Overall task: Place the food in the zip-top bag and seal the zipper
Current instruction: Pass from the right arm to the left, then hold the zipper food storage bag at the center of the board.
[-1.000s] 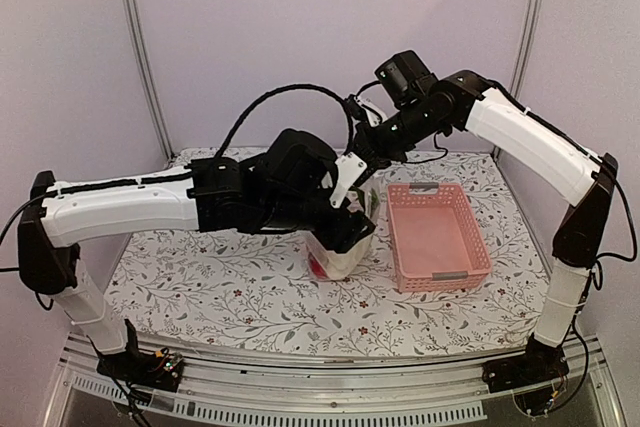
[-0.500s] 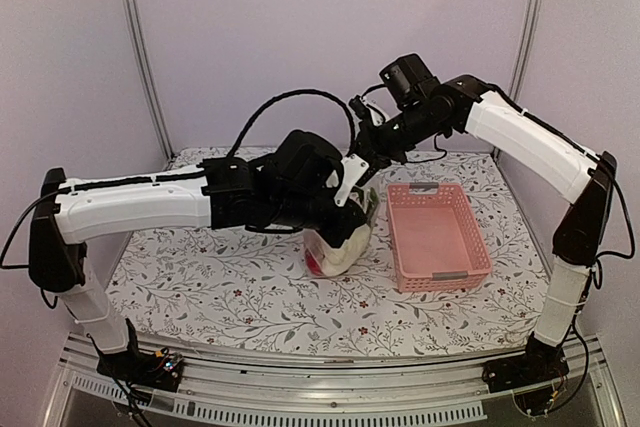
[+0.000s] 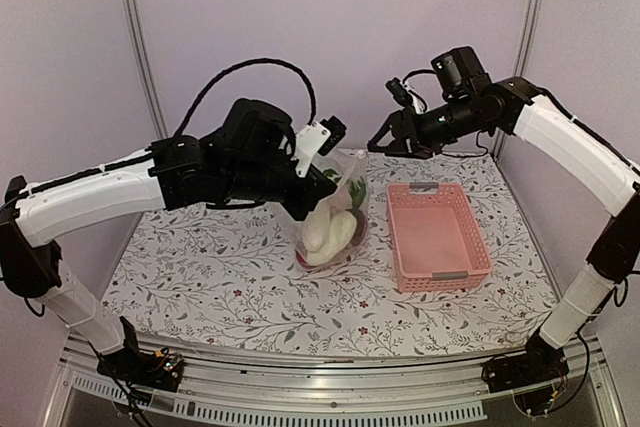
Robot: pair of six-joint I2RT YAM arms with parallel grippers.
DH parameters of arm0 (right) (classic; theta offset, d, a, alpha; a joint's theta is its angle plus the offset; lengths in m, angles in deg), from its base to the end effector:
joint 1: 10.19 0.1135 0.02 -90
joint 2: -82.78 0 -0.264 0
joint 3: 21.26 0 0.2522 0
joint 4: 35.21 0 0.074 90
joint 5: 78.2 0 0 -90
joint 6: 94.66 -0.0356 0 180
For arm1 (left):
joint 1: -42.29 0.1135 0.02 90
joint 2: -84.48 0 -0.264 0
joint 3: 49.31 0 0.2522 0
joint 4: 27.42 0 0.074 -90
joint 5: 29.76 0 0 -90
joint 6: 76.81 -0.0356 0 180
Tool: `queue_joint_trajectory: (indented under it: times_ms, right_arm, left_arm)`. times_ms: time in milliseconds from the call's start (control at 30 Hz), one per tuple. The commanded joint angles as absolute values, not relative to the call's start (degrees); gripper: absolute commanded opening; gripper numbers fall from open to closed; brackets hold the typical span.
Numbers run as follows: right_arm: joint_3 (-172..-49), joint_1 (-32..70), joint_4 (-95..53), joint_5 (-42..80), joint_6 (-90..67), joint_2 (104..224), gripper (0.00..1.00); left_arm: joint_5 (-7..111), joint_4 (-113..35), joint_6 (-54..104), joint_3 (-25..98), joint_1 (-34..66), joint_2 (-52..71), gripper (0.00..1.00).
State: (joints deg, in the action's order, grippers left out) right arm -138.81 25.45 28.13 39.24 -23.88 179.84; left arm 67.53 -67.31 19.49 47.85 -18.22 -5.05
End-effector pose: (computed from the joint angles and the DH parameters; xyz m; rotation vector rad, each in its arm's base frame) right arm 0.2880 0.2267 0.3920 -0.6035 2.3690 1.0154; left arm 0.1813 -0.3113 0.3526 0.9241 1.9733 -0.5452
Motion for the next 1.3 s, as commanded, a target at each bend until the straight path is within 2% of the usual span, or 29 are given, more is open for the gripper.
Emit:
queue_joint_trajectory:
  times_ms: [0, 200, 300, 433, 767, 1067, 1267]
  right_arm:
    - [-129.4, 22.5, 19.5, 42.3, -18.2, 170.9, 0.56]
    - [-112.5, 22.2, 8.5, 46.0, -10.6, 163.5, 0.53]
    - [-108.6, 22.3, 3.1, 48.8, -8.9, 162.5, 0.54]
    - [-109.8, 23.1, 1.4, 51.1, -5.5, 164.1, 0.54]
    - [-116.3, 28.6, 7.8, 47.1, 7.9, 170.7, 0.49]
    - [-118.8, 30.4, 7.3, 45.6, 8.6, 173.8, 0.44]
    - [-120.6, 31.4, 5.9, 44.6, 8.4, 175.9, 0.38]
  left_arm:
    - [61.0, -71.9, 13.8, 45.3, -16.6, -0.5, 0.00]
    - [57.8, -75.3, 11.6, 42.5, -15.0, 2.5, 0.00]
    - [58.4, -75.4, 11.8, 41.4, -14.3, 4.2, 0.00]
    - [58.5, -75.0, 12.5, 40.7, -13.2, 5.3, 0.00]
    - [58.9, -75.0, 14.4, 41.1, -11.2, 4.9, 0.00]
    - [57.2, -75.0, 14.8, 42.0, -8.8, 4.4, 0.00]
    - [56.5, -75.0, 14.2, 42.3, -7.9, 4.2, 0.00]
